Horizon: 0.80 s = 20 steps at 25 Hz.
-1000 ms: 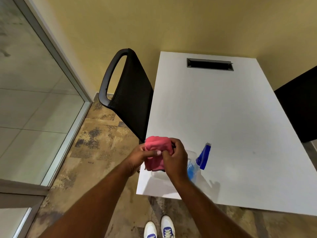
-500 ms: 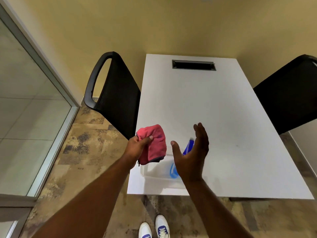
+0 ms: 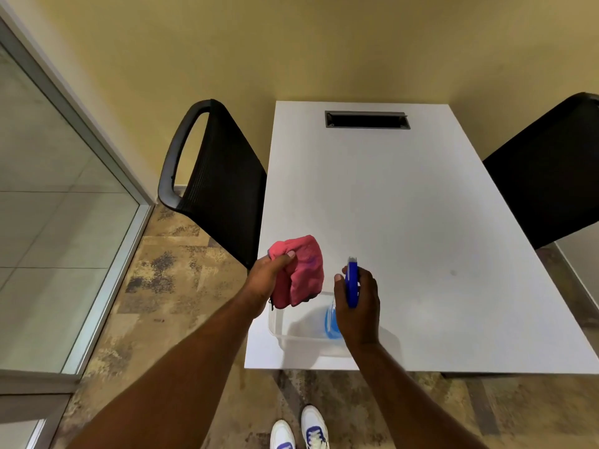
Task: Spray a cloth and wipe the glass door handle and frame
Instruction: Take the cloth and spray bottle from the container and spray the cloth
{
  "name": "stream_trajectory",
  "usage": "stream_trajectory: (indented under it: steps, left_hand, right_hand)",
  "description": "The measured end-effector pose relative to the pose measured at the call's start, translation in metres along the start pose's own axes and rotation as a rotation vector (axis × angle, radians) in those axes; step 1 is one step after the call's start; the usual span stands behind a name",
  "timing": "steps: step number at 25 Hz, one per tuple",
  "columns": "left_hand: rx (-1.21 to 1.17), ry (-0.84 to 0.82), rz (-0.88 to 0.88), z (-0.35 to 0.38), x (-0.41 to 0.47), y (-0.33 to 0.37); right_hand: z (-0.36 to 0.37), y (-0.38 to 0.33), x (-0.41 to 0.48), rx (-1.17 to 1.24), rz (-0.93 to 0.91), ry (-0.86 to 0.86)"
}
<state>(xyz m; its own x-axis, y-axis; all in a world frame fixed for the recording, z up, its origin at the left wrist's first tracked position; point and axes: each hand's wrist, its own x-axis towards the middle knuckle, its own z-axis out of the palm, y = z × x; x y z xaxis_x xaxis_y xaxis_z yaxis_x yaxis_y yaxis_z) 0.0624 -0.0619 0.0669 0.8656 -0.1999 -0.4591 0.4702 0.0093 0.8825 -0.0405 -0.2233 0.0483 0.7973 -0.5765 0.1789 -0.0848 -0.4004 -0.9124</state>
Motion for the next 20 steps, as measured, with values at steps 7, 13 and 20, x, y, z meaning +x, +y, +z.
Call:
stream_trajectory:
  steps: [7, 13, 20]
  left_hand:
    - [0.037, -0.015, 0.028, -0.001, -0.017, 0.08]
    - [0.022, 0.022, 0.079, -0.005, -0.03, 0.128]
    - [-0.016, 0.066, 0.081, -0.012, -0.026, 0.142]
  right_hand:
    - [-0.002, -0.087, 0.027, -0.097, -0.47, -0.152]
    - [0.002, -0.135, 0.043, -0.165, -0.421, -0.21]
    - [-0.007, -0.133, 0.054, -0.144, -0.362, -0.119]
